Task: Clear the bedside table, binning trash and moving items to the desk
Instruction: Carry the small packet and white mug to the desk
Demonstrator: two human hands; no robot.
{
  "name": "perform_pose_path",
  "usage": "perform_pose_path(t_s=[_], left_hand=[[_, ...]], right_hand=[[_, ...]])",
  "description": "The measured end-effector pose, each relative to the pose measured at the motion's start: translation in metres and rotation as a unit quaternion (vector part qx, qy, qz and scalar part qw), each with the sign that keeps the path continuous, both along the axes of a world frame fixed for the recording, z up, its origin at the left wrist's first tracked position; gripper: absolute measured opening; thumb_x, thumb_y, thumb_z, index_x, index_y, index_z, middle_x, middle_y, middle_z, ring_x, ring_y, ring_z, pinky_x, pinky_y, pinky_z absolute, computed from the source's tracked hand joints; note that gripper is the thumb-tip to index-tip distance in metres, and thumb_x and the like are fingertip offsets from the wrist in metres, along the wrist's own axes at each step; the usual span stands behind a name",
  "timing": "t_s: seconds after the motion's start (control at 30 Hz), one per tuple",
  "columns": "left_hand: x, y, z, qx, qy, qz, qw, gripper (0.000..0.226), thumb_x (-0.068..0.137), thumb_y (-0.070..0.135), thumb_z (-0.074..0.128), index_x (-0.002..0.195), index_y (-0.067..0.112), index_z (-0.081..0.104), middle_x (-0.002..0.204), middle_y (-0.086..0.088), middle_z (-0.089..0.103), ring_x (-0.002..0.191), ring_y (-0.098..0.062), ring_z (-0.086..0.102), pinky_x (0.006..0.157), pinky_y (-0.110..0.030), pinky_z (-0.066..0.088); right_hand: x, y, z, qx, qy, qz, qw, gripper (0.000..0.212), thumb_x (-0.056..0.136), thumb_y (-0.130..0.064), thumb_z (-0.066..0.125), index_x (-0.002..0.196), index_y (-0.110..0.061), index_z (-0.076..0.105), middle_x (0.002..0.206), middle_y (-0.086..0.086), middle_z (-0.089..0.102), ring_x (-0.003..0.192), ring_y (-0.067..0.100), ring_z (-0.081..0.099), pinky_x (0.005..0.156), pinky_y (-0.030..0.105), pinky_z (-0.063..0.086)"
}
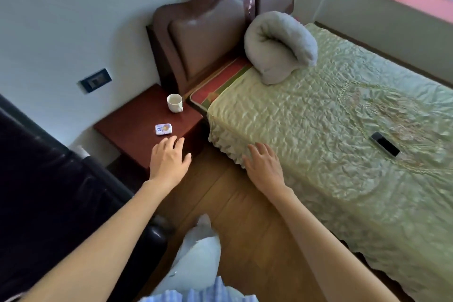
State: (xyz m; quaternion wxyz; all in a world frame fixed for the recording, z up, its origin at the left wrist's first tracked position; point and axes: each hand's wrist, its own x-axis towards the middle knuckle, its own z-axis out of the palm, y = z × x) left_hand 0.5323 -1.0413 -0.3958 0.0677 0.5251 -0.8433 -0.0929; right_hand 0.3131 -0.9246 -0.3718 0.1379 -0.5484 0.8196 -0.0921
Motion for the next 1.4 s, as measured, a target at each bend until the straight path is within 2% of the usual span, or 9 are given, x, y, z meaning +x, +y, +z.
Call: perform_pose_path(t_s=[0.27, 0.53, 0.67, 0.87, 0.97, 1.17, 1.4], left_hand=[[-0.003, -0.117, -0.009, -0.008, -0.006, 0.062, 0.998, 0.046, 0.083, 0.028, 0.064, 0.122, 0.005, 0.055, 0.124, -0.017, 0.058, 0.114, -0.033, 0.052, 0.093, -0.047, 0.044], [-0.005, -0.188, -0.030, 0.019, -0.046, 0.158, 0.986, 0.050, 0.084, 0.030, 0.064, 0.127, 0.006, 0.053, 0.129, -0.018, 0.055, 0.121, -0.034, 0.050, 0.098, -0.049, 0.043], [-0.015, -0.222, -0.051, 0.042, -0.048, 0.235, 0.970, 0.051, 0.083, 0.028, 0.066, 0.127, 0.005, 0.054, 0.129, -0.018, 0.056, 0.120, -0.036, 0.050, 0.097, -0.050, 0.042], [-0.038, -0.268, -0.082, 0.096, -0.059, 0.348, 0.931, 0.054, 0.091, 0.036, 0.053, 0.137, 0.011, 0.043, 0.141, -0.014, 0.045, 0.132, -0.031, 0.039, 0.108, -0.046, 0.033], [-0.043, -0.291, -0.109, 0.107, -0.055, 0.379, 0.917, 0.053, 0.088, 0.033, 0.058, 0.134, 0.009, 0.047, 0.138, -0.016, 0.049, 0.129, -0.032, 0.043, 0.105, -0.048, 0.037], [-0.037, -0.316, -0.181, 0.140, -0.054, 0.402, 0.903, 0.053, 0.085, 0.033, 0.063, 0.130, 0.008, 0.051, 0.133, -0.017, 0.053, 0.124, -0.034, 0.048, 0.102, -0.050, 0.040], [-0.024, -0.318, -0.279, 0.165, -0.049, 0.370, 0.913, 0.060, 0.079, 0.032, 0.071, 0.129, 0.006, 0.050, 0.130, -0.018, 0.053, 0.121, -0.036, 0.049, 0.096, -0.050, 0.044]], right_hand=[[-0.019, -0.155, -0.004, -0.008, 0.018, 0.086, 0.996, 0.046, 0.098, -0.038, 0.038, 0.138, -0.017, 0.040, 0.145, 0.008, 0.040, 0.136, 0.027, 0.032, 0.112, 0.040, 0.027], [-0.028, -0.290, -0.037, 0.013, 0.015, 0.186, 0.982, 0.048, 0.098, -0.040, 0.036, 0.138, -0.016, 0.042, 0.145, 0.008, 0.041, 0.137, 0.026, 0.031, 0.113, 0.042, 0.027], [-0.036, -0.364, -0.060, 0.015, 0.006, 0.255, 0.967, 0.047, 0.097, -0.038, 0.042, 0.136, -0.013, 0.045, 0.144, 0.012, 0.042, 0.137, 0.029, 0.032, 0.112, 0.043, 0.028], [-0.051, -0.460, -0.100, 0.024, 0.013, 0.358, 0.933, 0.039, 0.090, -0.027, 0.058, 0.122, -0.005, 0.058, 0.129, 0.021, 0.056, 0.125, 0.039, 0.047, 0.103, 0.049, 0.039], [-0.055, -0.494, -0.134, 0.026, 0.027, 0.392, 0.919, 0.034, 0.082, -0.025, 0.065, 0.111, -0.006, 0.065, 0.117, 0.020, 0.064, 0.113, 0.040, 0.058, 0.092, 0.050, 0.048], [-0.052, -0.527, -0.212, 0.053, 0.007, 0.413, 0.909, 0.037, 0.082, -0.022, 0.067, 0.114, -0.004, 0.063, 0.117, 0.019, 0.064, 0.114, 0.040, 0.057, 0.094, 0.050, 0.047], [-0.042, -0.535, -0.300, 0.042, -0.018, 0.412, 0.910, 0.046, 0.088, -0.032, 0.044, 0.126, -0.007, 0.052, 0.125, 0.014, 0.059, 0.122, 0.034, 0.050, 0.103, 0.044, 0.041]])
